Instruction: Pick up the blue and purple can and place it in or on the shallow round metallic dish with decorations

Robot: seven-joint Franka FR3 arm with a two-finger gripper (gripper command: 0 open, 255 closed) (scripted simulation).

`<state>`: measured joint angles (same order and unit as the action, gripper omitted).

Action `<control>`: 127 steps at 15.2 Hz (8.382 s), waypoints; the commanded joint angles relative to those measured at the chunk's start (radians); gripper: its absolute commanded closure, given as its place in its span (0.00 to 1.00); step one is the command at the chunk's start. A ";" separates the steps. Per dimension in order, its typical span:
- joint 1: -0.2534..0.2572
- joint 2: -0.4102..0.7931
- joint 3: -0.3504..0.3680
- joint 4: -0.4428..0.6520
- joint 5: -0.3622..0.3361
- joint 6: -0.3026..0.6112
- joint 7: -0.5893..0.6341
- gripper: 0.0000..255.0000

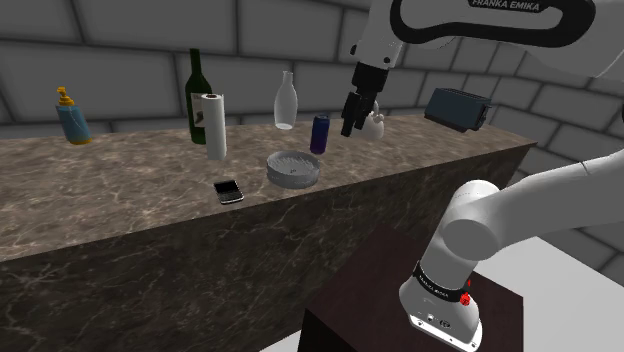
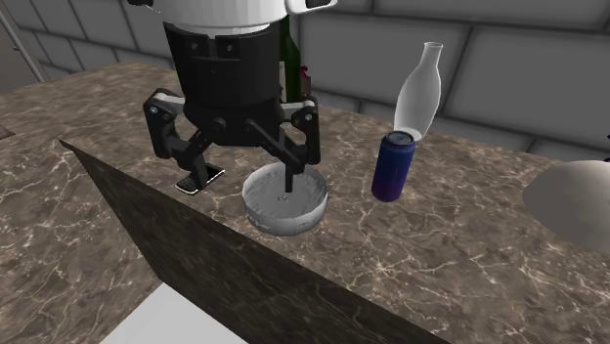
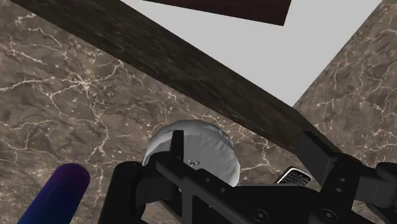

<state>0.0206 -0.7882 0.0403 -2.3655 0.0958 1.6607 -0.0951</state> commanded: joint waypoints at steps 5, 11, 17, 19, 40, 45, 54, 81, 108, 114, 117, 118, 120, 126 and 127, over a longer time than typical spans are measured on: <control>-0.019 0.115 -0.061 0.048 -0.046 0.051 -0.091 0.00; -0.039 0.307 -0.144 0.160 -0.091 0.113 -0.221 0.00; -0.054 0.518 -0.216 0.318 -0.104 0.150 -0.347 0.00; -0.059 0.591 -0.236 0.381 -0.101 0.155 -0.389 0.00; -0.090 0.855 -0.285 0.539 -0.064 0.242 -0.523 0.00; -0.090 0.855 -0.286 0.540 -0.064 0.241 -0.523 1.00; -0.090 0.851 -0.286 0.574 -0.066 0.202 -0.522 1.00; -0.011 0.734 -0.210 0.745 -0.093 -0.081 -0.358 1.00; 0.090 0.581 -0.076 0.407 -0.095 0.107 -0.123 1.00; 0.090 0.581 -0.076 0.353 -0.095 0.161 -0.124 1.00; 0.090 0.581 -0.076 0.353 -0.095 0.161 -0.124 1.00; 0.090 0.581 -0.076 0.353 -0.095 0.161 -0.124 1.00; 0.090 0.581 -0.076 0.353 -0.095 0.161 -0.124 1.00; 0.090 0.581 -0.076 0.352 -0.095 0.161 -0.124 0.00; 0.090 0.580 -0.076 0.385 -0.095 0.128 -0.124 0.00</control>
<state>0.1118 -0.2065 -0.0345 -1.9977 0.0011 1.8075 -0.2164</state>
